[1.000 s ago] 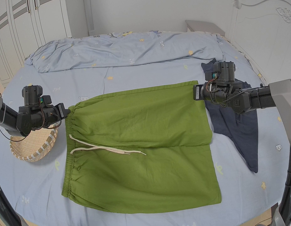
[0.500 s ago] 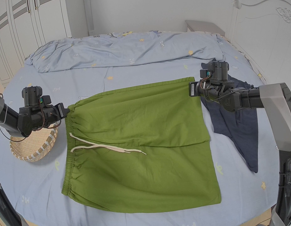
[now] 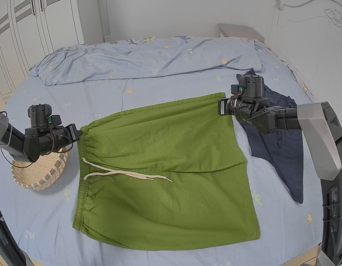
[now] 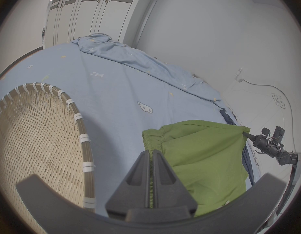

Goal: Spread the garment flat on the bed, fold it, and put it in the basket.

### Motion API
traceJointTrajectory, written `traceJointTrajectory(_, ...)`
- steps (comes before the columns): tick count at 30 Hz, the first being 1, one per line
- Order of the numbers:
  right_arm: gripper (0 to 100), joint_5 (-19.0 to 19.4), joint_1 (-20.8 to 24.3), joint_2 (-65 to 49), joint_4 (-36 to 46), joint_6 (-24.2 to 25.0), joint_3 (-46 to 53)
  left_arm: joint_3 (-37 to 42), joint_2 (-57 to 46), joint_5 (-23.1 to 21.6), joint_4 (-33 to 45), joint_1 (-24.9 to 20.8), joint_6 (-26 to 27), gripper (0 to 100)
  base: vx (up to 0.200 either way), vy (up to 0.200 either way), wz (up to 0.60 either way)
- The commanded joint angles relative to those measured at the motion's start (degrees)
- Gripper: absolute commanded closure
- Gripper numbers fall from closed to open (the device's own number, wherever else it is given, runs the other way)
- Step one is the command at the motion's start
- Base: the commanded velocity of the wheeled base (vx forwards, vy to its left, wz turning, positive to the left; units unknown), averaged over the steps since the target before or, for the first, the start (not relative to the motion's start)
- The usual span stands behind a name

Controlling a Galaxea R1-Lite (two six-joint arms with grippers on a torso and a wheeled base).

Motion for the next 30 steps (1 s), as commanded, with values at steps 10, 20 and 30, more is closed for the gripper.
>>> traceJointTrajectory(10, 0, 0.1, 0.3, 1.6, 0.0, 0.2, 0.1, -1.5, 2.1, 0.0, -0.8, -0.5, 0.0, 0, 0.0, 0.0, 0.0)
traceJointTrajectory(20, 0, -0.2, -0.2, -0.3, 0.2, 1.0, 0.8, -0.6, -1.0, 2.7, -3.5, -2.6, -1.0, 0, 0.0, 0.0, 0.0)
traceJointTrajectory(30, 0, -0.5, -2.0, -23.6, 3.3, 8.8, 26.7, 17.0, -21.9, 1.8, -3.4, -6.8, -9.0, 0, 0.0, 0.0, 0.0)
